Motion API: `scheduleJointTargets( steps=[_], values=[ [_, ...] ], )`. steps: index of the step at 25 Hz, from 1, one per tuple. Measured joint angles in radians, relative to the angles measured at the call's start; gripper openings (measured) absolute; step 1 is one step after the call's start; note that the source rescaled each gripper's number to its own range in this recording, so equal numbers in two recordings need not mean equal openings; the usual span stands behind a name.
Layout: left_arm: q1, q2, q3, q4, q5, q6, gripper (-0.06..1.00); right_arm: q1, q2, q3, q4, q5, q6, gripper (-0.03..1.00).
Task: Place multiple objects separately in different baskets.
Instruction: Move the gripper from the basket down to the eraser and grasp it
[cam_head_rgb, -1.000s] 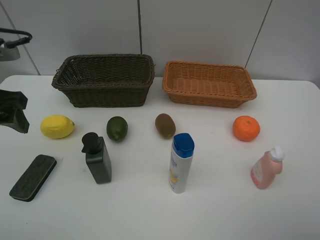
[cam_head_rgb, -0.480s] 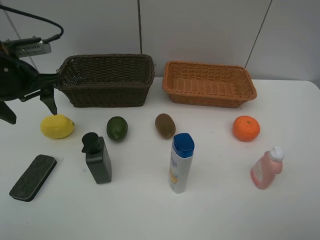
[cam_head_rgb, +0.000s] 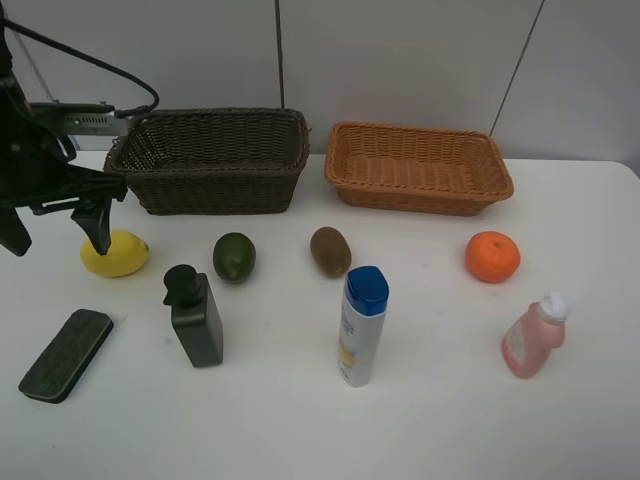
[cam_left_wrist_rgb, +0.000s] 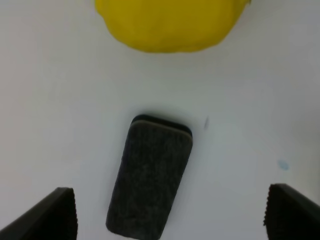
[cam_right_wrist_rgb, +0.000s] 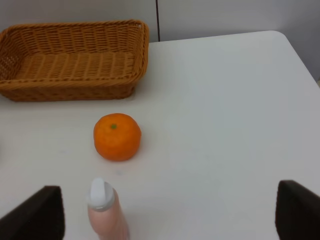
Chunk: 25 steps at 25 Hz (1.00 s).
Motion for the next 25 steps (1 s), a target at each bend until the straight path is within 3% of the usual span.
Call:
scheduleJointTargets(
  steps=[4,10,15,18,25],
  values=[
    [0.000,0.006,0.000,-0.007,0.015,0.034,0.98,0.000,0.000,0.000,0.000,0.000,0.000,1.00],
    [0.000,0.029,0.000,-0.054,0.152,0.087,0.98,0.000,0.000,0.000,0.000,0.000,0.000,1.00],
    [0.000,0.029,0.051,-0.029,0.178,0.163,0.98,0.000,0.000,0.000,0.000,0.000,0.000,1.00],
    [-0.001,0.029,0.121,-0.010,0.115,0.179,0.98,0.000,0.000,0.000,0.000,0.000,0.000,1.00],
    [-0.001,0.029,0.260,-0.009,-0.165,0.248,0.98,0.000,0.000,0.000,0.000,0.000,0.000,1.00]
  ],
)
